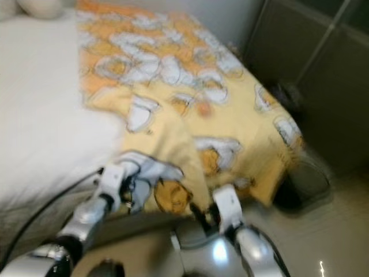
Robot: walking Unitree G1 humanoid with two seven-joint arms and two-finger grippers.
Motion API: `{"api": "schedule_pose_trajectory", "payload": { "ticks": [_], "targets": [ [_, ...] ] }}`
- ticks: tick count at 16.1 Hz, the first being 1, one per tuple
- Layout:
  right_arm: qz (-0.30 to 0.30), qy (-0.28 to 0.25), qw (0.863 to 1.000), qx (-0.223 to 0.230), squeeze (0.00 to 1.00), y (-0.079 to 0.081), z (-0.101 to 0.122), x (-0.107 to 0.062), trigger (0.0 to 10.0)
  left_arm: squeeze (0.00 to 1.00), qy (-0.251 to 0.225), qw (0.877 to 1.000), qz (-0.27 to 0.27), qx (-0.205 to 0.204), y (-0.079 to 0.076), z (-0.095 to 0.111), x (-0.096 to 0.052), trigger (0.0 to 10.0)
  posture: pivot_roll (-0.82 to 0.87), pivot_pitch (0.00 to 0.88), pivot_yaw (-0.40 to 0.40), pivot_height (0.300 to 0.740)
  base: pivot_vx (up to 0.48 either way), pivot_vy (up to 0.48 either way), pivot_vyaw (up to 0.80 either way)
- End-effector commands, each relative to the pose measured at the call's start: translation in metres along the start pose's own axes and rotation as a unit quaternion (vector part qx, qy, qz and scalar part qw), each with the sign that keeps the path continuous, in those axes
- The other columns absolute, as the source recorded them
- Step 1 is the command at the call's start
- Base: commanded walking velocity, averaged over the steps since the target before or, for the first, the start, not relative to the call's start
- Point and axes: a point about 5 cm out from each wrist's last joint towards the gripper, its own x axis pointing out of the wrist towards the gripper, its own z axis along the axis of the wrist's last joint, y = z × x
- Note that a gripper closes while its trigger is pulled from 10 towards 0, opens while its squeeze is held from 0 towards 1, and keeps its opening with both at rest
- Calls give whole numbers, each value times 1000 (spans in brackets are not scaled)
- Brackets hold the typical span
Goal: Clean up the room
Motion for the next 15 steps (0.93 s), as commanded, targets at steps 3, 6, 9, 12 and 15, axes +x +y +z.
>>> {"api": "schedule_pose_trajectory", "payload": {
  "ticks": [3, 6, 9, 12, 15],
  "targets": [
    [2, -14, 1000, -16, 0, -6, 12, 3, 10000, 0, 71, 994, -68, 43, -31, -32, -10, 10000, -71, 0, -82, 736, 0, 0, 0],
    [5, -13, 1000, -18, 0, -5, 13, 3, 10000, 0, 105, 988, -105, 33, -54, -48, -17, 10000, -76, 0, -81, 736, 0, 0, 0],
    [8, -10, 1000, -20, 0, -4, 13, 2, 10000, 0, 127, 985, -116, 21, -69, -55, -20, 10000, -84, 0, -84, 736, 0, 0, 0],
    [9, -3, 1000, -20, 0, -3, 11, 3, 10000, 0, 189, 971, -140, 33, -73, -82, -37, 10000, -82, 0, -76, 736, 0, 0, 0],
    [10, 2, 1000, -20, 0, -2, 8, 4, 10000, 0, 216, 964, -150, 24, -74, -96, -48, 10000, -79, 0, -75, 736, 0, 0, 0]
  ]
}}
